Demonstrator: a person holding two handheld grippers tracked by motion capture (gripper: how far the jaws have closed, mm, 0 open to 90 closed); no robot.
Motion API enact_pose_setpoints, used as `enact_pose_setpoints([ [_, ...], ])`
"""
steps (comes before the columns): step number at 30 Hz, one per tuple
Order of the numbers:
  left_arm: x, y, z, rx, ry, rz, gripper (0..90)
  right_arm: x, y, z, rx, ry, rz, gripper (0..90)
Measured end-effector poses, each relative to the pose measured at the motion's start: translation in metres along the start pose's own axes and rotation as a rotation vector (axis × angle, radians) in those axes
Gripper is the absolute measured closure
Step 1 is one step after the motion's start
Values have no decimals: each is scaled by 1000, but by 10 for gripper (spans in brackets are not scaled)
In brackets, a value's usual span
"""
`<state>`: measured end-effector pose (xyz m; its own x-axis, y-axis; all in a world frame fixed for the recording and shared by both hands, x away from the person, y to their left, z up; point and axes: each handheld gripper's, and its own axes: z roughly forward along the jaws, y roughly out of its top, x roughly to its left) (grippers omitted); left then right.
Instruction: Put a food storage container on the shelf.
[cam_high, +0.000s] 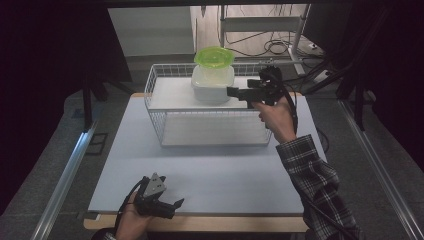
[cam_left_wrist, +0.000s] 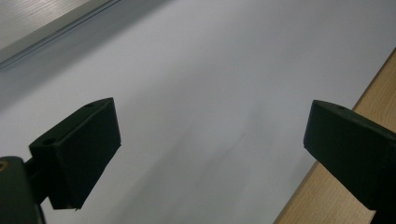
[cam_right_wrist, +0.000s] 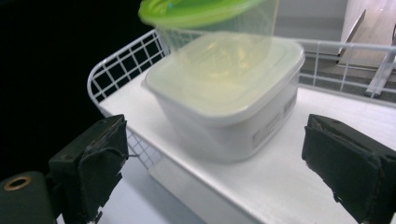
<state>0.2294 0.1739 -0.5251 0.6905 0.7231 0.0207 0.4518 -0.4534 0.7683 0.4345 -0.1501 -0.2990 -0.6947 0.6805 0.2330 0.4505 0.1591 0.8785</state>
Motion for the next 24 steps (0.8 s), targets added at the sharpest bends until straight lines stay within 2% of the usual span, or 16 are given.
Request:
enact_pose_setpoints([
  [6,0,0,0,1,1,0,34,9,-20,-5,23,7,-60,73],
  [15,0,0,0,0,4,2,34,19,-42,-10,43,21,-103,73],
  [24,0,0,-1,3,3,3,34,23,-65,-13,73,26,-148,65],
])
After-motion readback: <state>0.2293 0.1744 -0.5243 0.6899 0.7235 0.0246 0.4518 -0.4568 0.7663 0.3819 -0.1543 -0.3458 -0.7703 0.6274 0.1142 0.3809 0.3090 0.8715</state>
